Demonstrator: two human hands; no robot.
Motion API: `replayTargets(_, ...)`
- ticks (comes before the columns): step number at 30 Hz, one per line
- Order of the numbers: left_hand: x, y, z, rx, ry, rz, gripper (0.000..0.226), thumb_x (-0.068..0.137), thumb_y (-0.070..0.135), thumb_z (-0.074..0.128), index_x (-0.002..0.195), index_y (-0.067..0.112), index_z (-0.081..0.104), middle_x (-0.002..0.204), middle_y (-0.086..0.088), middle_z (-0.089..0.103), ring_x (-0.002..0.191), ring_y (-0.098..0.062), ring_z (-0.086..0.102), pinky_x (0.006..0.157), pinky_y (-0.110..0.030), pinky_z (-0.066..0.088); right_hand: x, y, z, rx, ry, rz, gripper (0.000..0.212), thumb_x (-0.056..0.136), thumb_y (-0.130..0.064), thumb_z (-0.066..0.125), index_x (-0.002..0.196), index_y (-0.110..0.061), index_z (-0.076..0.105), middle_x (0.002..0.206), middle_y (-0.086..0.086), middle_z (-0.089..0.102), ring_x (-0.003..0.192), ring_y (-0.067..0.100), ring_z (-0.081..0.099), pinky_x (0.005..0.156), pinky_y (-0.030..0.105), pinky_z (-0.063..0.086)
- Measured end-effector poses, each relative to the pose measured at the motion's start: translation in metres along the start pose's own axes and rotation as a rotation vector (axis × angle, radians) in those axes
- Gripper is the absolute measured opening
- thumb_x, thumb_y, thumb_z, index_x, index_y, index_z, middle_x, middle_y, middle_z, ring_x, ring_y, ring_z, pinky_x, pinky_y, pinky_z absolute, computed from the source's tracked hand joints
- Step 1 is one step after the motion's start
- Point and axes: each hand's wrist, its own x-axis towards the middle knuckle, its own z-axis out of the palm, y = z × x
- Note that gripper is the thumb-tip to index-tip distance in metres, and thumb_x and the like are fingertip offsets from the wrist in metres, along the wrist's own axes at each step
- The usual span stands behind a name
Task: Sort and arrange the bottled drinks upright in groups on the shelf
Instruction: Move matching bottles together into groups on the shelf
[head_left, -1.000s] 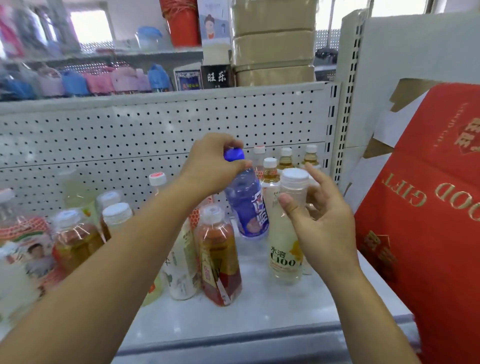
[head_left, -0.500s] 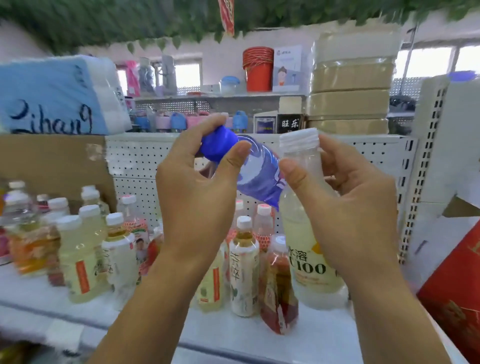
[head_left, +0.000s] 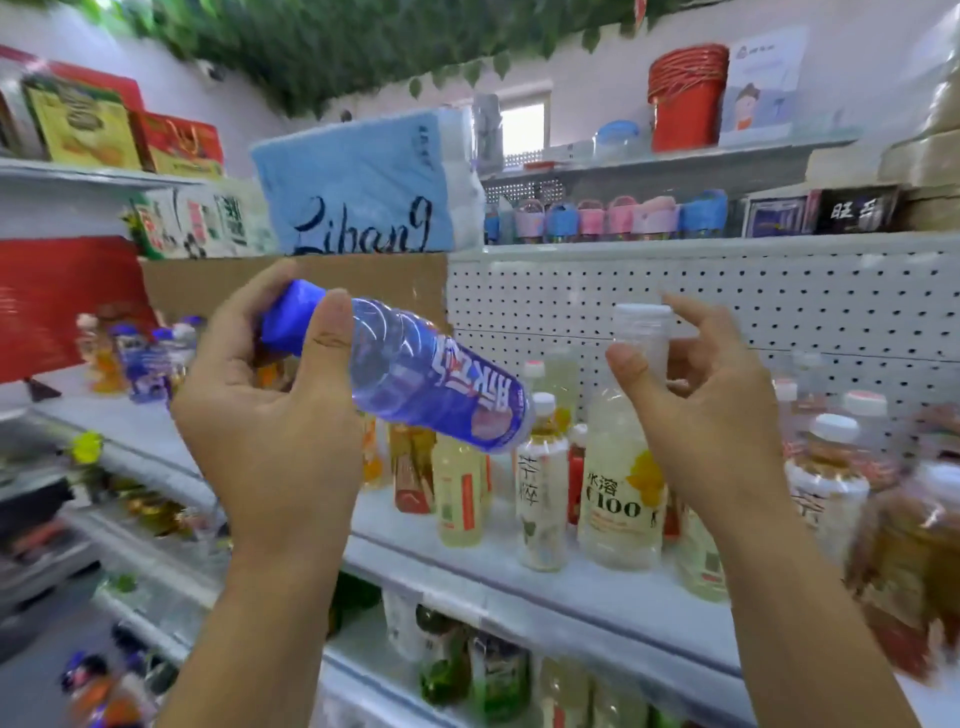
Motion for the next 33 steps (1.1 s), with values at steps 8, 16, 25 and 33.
replayTargets(8, 0.031, -0.072, -0.062, 0.071, -0.211, -0.231, 0.025, 0.091, 0.033, 0.073, 0.114, 0.026, 0.07, 0.106, 0.01, 0.071, 0.093, -0.005, 0.067, 0.082, -0.029, 0.059, -0.027, 0.054, 0.066, -0.268, 0.034, 0.083, 0.044, 0.091, -0.041, 0.07, 0.132, -0.041, 0.054, 0.098, -0.003, 0.069, 0.101, 0.027, 0.064, 0.091, 0.045, 0.054)
replayTargets(16, -0.004, -0.135, -0.057, 0.159, -0.517, -0.355, 0.03, 0.088, 0.032, 0.075, 0.114, 0.043, 0.064, 0.118, 0.005, 0.066, 0.106, -0.013, 0.062, 0.099, -0.043, 0.052, -0.031, 0.091, 0.083, -0.386, 0.1, 0.226, 0.04, 0.09, -0.037, 0.071, 0.124, -0.046, 0.053, 0.111, -0.005, 0.059, 0.102, 0.017, 0.06, 0.091, 0.044, 0.052)
replayTargets(25, -0.037, -0.146, -0.025, 0.042, -0.696, -0.403, 0.031, 0.092, 0.025, 0.071, 0.12, 0.033, 0.058, 0.114, 0.015, 0.064, 0.104, -0.001, 0.062, 0.09, -0.019, 0.05, -0.029, 0.097, 0.074, -0.538, 0.081, 0.094, 0.039, 0.1, -0.034, 0.059, 0.136, -0.018, 0.059, 0.127, 0.006, 0.056, 0.112, 0.018, 0.052, 0.1, 0.037, 0.046)
replayTargets(33, -0.071, -0.147, 0.001, -0.007, -0.778, -0.491, 0.034, 0.096, 0.033, 0.063, 0.126, 0.038, 0.049, 0.116, 0.011, 0.063, 0.101, 0.001, 0.061, 0.089, -0.026, 0.051, 0.003, 0.102, -0.001, -0.98, 0.068, 0.243, 0.047, 0.102, -0.037, 0.054, 0.142, -0.014, 0.051, 0.147, 0.013, 0.043, 0.135, 0.034, 0.038, 0.111, 0.042, 0.033)
